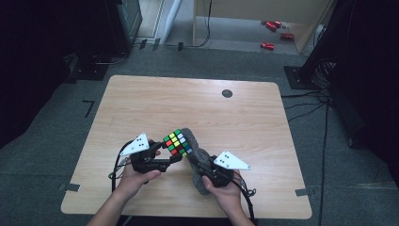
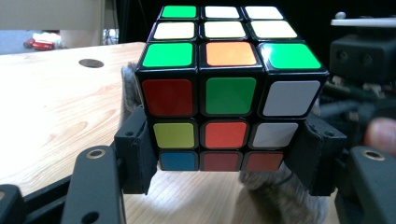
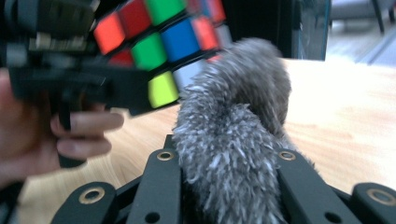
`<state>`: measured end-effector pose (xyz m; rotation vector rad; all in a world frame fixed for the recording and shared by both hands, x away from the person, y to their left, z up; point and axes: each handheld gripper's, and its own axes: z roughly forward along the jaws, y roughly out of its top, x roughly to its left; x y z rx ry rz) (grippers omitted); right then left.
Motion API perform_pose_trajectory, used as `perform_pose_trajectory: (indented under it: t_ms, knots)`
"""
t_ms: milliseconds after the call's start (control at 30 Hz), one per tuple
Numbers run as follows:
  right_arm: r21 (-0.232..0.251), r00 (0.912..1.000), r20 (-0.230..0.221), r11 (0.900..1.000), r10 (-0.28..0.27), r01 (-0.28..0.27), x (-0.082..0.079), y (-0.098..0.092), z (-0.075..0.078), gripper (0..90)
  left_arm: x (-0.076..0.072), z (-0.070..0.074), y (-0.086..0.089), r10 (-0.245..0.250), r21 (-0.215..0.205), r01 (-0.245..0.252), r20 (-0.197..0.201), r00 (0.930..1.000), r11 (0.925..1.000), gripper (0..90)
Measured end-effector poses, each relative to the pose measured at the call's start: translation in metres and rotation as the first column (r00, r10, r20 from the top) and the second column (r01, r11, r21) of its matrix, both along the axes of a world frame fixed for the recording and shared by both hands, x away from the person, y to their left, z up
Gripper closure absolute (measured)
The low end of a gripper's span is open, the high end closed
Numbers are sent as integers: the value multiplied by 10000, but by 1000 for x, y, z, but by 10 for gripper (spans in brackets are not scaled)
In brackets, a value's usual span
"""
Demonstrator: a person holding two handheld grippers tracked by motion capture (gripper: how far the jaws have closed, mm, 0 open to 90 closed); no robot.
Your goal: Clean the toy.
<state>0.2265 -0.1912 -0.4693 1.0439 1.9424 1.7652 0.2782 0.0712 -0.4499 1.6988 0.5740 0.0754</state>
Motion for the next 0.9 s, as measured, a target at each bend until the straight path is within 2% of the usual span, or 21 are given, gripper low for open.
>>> perform_pose_trajectory:
  t_ms: [33, 67, 167, 200, 233, 267, 300, 333, 367, 433, 533, 600, 700, 733, 767, 833, 900]
  knots:
    - [0, 10000, 0, 10000, 0, 0, 0, 0, 0, 751, 0, 0, 0, 0, 0, 0, 0, 10000, 10000, 354]
    - [-488, 9987, 455, 9986, 241, -219, -2, 7, -2, 750, 0, 1, 0, -38, -98, 37, -100, 9999, 9999, 354]
    - [-1002, 9937, 905, 9933, 662, -571, -5, 14, -5, 743, 2, 0, -2, -184, -344, 165, -550, 9983, 9993, 354]
    - [-1235, 9912, 1087, 9904, 752, -616, -7, 18, -5, 739, 2, 0, -2, -184, -344, 165, -550, 9983, 9993, 354]
    - [-1235, 9912, 1087, 9904, 752, -616, -7, 18, -5, 739, 1, -1, -4, -264, -348, 242, -621, 9977, 9991, 354]
    - [-1879, 9870, 1383, 9807, 815, -546, -9, 25, -7, 735, 0, -2, -6, -333, -347, 312, -635, 9974, 9989, 354]
    - [-1879, 9870, 1383, 9807, 815, -546, -9, 25, -7, 735, -1, -2, -8, -367, -327, 347, -637, 9973, 9989, 354]
    - [-2102, 9865, 1467, 9768, 731, -411, -10, 27, -8, 735, -2, -1, -9, -406, -255, 393, -547, 9977, 9989, 354]
    - [-2102, 9865, 1467, 9768, 731, -411, -10, 27, -8, 735, -2, -1, -9, -406, -255, 393, -547, 9977, 9989, 354]
    - [-1996, 9871, 1594, 9798, 169, 155, -7, 21, -6, 735, -1, -1, -8, -405, -340, 386, -594, 9974, 9987, 354]
    - [-1452, 9862, 1508, 9853, -676, 898, -2, 8, -5, 735, 0, -1, -6, -350, -325, 329, -651, 9973, 9989, 354]
    - [-1374, 9859, 1500, 9860, -739, 948, 0, 5, -6, 734, 0, -3, -10, -422, -302, 401, -742, 9963, 9987, 354]
    - [-1440, 9878, 1428, 9861, -624, 831, -2, 9, -9, 730, -1, -4, -13, -474, -306, 451, -794, 9957, 9985, 354]
    - [-1453, 9913, 1287, 9883, -275, 463, -3, 16, -12, 729, -1, -4, -16, -509, -308, 484, -837, 9952, 9984, 354]
    - [-1453, 9913, 1287, 9883, -275, 463, -3, 16, -12, 729, -1, -4, -16, -509, -308, 484, -837, 9952, 9984, 354]
    - [-1400, 9943, 1041, 9901, 248, -101, -5, 24, -15, 723, -3, -3, -17, -523, -272, 501, -854, 9950, 9984, 354]
    - [-1407, 9943, 1029, 9900, 284, -137, -6, 26, -15, 723, -3, -3, -17, -518, -237, 499, -836, 9952, 9985, 354]
